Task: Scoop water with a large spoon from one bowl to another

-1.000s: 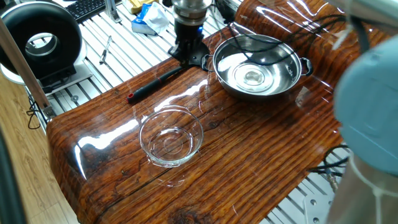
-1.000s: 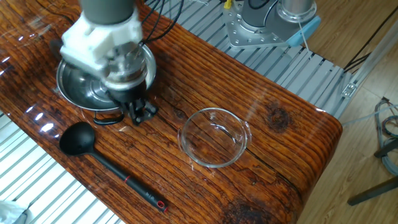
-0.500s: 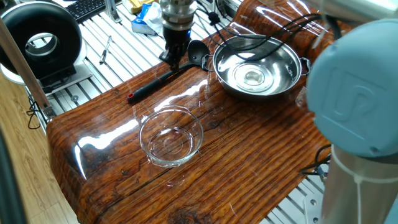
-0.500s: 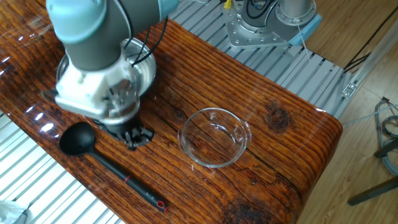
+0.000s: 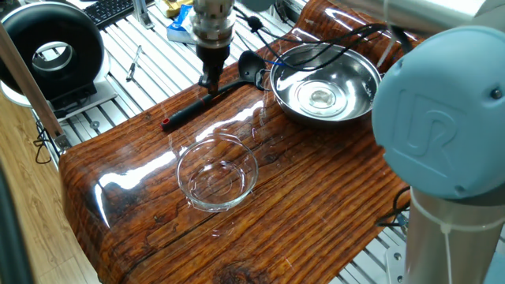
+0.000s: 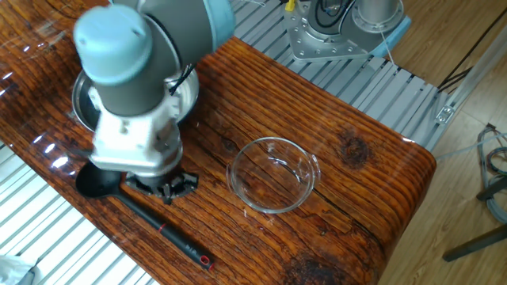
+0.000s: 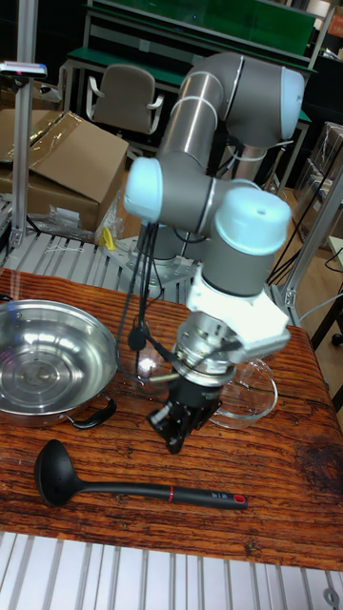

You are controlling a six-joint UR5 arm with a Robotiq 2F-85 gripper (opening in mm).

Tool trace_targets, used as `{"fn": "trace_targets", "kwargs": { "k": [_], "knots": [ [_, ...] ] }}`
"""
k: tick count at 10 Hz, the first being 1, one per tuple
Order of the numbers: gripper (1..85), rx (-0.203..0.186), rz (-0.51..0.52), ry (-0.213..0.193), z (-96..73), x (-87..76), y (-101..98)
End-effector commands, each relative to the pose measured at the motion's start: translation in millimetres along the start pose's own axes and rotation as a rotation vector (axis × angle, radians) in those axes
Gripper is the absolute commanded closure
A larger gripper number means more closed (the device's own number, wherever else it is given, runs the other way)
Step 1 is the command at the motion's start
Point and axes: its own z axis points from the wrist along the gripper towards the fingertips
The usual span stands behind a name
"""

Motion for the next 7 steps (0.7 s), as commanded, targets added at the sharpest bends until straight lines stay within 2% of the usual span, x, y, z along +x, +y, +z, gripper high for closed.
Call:
{"fn": "trace_targets", "kwargs": {
  "k": [1, 2, 3, 4, 5, 6, 7],
  "knots": [
    [74.3, 0.042, -0.121, 0.022, 7.4, -8.2, 4.3],
    [77.0, 0.069, -0.184, 0.006, 8.8, -14.6, 1.6],
    [79.3, 0.066, -0.226, -0.004, 11.6, -19.1, 7.6],
    [67.7, 0.082, -0.319, -0.012, 14.4, -23.7, 4.7],
    [59.0, 0.108, -0.397, 0.0, 15.0, -23.3, -2.7],
    [50.7, 0.112, -0.448, -0.021, 14.8, -29.8, -1.7],
    [49.3, 0.11, -0.478, -0.049, 14.2, -36.9, 1.3]
  ]
}}
